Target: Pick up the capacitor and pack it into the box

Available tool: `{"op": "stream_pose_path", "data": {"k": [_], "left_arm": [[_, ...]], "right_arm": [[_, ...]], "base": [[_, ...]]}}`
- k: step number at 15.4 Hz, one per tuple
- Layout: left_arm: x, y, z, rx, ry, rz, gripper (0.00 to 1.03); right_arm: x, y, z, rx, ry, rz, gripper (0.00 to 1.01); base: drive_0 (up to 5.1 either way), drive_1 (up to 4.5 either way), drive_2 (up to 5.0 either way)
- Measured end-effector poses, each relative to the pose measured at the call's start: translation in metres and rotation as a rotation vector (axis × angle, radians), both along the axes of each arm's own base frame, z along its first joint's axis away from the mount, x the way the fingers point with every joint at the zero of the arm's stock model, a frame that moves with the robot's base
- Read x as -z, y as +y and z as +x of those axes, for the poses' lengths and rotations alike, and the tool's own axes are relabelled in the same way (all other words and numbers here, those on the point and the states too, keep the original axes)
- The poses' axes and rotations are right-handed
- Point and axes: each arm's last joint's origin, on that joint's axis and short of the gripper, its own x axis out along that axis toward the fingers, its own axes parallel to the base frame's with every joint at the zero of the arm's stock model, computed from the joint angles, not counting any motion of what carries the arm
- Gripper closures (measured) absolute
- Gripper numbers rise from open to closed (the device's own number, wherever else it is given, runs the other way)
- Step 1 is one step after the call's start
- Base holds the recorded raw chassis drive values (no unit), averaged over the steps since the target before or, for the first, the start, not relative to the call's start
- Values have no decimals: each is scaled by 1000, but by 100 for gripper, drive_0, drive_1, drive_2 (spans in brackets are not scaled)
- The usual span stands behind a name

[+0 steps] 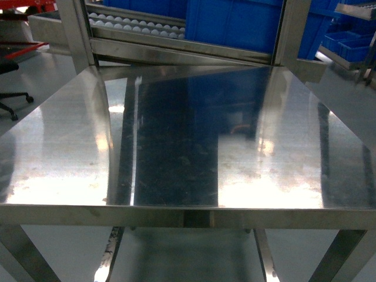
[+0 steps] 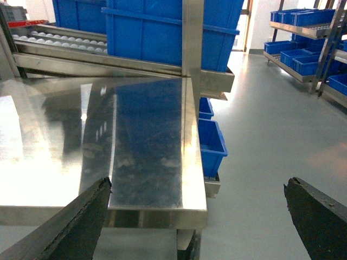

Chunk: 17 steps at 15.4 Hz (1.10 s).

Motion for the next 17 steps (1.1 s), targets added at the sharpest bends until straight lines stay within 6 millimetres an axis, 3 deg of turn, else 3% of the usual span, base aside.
{"op": "stream_pose_path", "data": {"k": [17], "left_arm": [[0, 0, 0, 0, 2, 9, 60]], "right_arm": [[0, 0, 0, 0, 1, 1, 3]], "base": [[0, 0, 0]]}}
